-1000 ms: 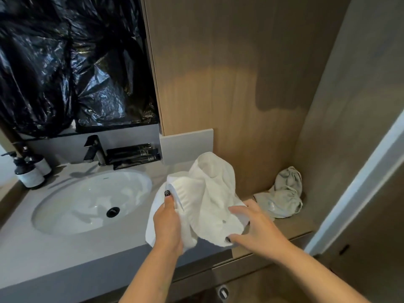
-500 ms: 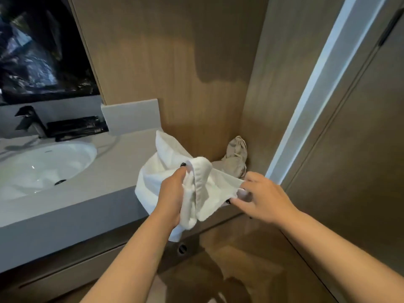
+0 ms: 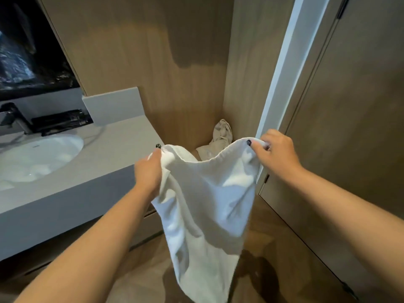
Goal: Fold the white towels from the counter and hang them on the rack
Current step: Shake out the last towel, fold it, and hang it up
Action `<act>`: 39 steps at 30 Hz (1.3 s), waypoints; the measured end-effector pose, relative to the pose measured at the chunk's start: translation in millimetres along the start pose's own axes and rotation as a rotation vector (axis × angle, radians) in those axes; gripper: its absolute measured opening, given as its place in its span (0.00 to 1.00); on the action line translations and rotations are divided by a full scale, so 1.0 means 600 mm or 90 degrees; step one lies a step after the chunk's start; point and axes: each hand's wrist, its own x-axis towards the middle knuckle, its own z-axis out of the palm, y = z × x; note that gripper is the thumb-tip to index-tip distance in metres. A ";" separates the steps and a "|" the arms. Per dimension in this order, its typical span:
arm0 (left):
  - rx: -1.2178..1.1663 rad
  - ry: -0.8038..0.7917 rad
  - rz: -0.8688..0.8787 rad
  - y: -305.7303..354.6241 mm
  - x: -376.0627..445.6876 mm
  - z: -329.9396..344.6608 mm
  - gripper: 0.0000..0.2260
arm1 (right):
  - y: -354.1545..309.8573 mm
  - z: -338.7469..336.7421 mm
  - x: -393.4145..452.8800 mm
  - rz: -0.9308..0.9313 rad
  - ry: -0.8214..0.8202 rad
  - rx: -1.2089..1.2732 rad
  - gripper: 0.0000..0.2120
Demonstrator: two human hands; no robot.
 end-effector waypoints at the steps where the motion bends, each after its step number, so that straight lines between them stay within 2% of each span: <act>1: 0.006 -0.008 0.038 0.006 0.002 -0.011 0.14 | -0.001 -0.004 0.010 0.010 0.011 -0.002 0.26; 5: 0.137 -0.074 0.173 0.021 0.016 -0.052 0.10 | 0.003 -0.022 0.047 0.065 0.023 -0.050 0.24; 8: 0.265 -0.107 0.213 0.017 0.038 -0.074 0.13 | 0.006 -0.022 0.051 0.104 0.028 -0.071 0.23; 10: 0.338 -0.111 0.230 0.005 0.051 -0.080 0.15 | 0.005 -0.017 0.046 0.121 0.045 -0.063 0.18; 13: 0.381 -0.110 0.268 -0.014 0.059 -0.090 0.16 | 0.001 -0.012 0.044 0.103 0.013 -0.110 0.17; 16: 0.440 -0.141 0.315 -0.022 0.074 -0.109 0.09 | -0.001 -0.010 0.043 0.106 -0.006 -0.154 0.22; 18: 0.548 -0.170 0.322 -0.023 0.089 -0.125 0.02 | -0.004 -0.007 0.040 0.114 -0.004 -0.159 0.23; 19: 0.597 -0.171 0.323 -0.024 0.096 -0.133 0.03 | -0.006 -0.006 0.038 0.117 -0.004 -0.161 0.23; 22: 0.636 -0.126 0.339 -0.036 0.119 -0.161 0.07 | -0.014 -0.002 0.034 0.124 0.003 -0.154 0.22; 25: 0.669 -0.031 0.377 -0.049 0.120 -0.174 0.04 | -0.019 -0.004 0.037 0.136 0.029 -0.136 0.21; 27: 0.717 0.030 0.397 -0.057 0.113 -0.171 0.08 | -0.016 -0.007 0.041 0.153 0.036 -0.120 0.20; 30: 0.750 0.068 0.387 -0.058 0.108 -0.161 0.12 | -0.011 -0.003 0.043 0.176 -0.014 -0.150 0.22; 32: 0.698 0.094 0.389 -0.056 0.107 -0.159 0.13 | -0.007 0.001 0.042 0.191 -0.025 -0.161 0.22; 34: 0.605 0.128 0.465 -0.055 0.105 -0.167 0.13 | 0.003 -0.003 0.041 0.206 0.010 -0.133 0.22; 36: 0.617 0.120 0.518 -0.055 0.107 -0.178 0.12 | 0.010 -0.008 0.038 0.221 0.015 -0.120 0.22; 39: 0.747 0.075 0.465 -0.061 0.115 -0.185 0.15 | 0.006 0.005 0.021 0.186 -0.066 -0.107 0.22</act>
